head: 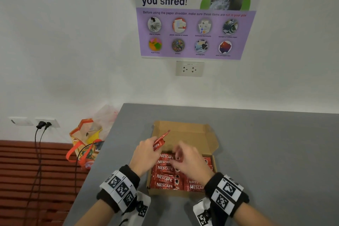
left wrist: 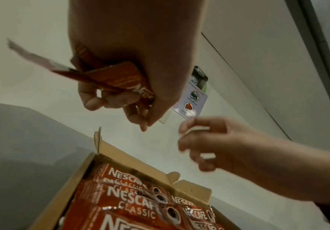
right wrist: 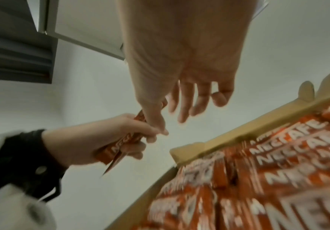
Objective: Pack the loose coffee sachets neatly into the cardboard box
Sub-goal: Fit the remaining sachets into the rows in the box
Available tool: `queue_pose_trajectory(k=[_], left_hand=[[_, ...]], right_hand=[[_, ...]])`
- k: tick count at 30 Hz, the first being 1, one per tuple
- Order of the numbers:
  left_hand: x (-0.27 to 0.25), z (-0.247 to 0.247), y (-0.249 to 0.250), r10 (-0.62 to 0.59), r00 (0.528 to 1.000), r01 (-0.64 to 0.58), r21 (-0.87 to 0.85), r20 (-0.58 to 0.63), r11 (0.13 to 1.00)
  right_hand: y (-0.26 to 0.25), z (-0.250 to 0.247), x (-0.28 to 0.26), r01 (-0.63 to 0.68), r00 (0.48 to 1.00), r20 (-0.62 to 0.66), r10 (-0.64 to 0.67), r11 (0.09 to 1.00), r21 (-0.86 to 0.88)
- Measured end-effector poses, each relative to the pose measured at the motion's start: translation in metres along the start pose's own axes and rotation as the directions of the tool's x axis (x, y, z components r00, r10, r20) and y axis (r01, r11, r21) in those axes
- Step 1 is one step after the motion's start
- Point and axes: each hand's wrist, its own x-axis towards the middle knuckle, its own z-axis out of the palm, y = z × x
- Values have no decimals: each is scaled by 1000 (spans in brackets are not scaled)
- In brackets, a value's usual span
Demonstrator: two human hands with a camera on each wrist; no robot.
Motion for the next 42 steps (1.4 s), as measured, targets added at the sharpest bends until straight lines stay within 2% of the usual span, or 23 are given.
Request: queue_pose_trajectory(k=[2,3,6,11,13,15,17,18,22,28,35,42], left_hand=[[0,0,2,16,997,-16,0,71,1000],[1,1,1,31,993,-32,-1,116,1000],[1,2,8,66,974,-68,3,216,998],[-4,-2,11,97,951,-90,-38,295,995],[-5,-4,7,63,967,-57,-32,246,998],[-3,-7,2,12,996,-9,-31,94,999],[-1,-9,-1,-25,999,24,-54,-30,998],[1,-8,-1,-26,998,22,-61,-54,998],[2,0,-2,-33,998,30,-58,-46,998],[2,5,-6,-43,997,45,27,-61,999],[2,5,-5,-14,996,16,32,-84,999],[2,8,-6,-13,996,18,62,-85,998]], right_hand=[[-2,-8,5,66,988,-147,-56,996,61],[-3,-11,7,119,981,-159,-111,992,44],[-9,-16,10,231,969,-65,-236,970,-80],[-3,-37,15,160,987,-6,-160,986,-40],[1,-45,14,100,993,-64,-101,995,-18],[6,-49,12,15,994,-105,-11,999,40],[12,-46,8,-72,997,-36,74,995,64],[15,-41,6,-112,994,10,111,991,73],[16,-19,-6,-195,978,106,182,971,138],[10,-2,-13,-162,971,202,131,976,148],[8,8,-16,-143,953,286,101,981,129],[7,17,-18,-125,957,274,93,987,102]])
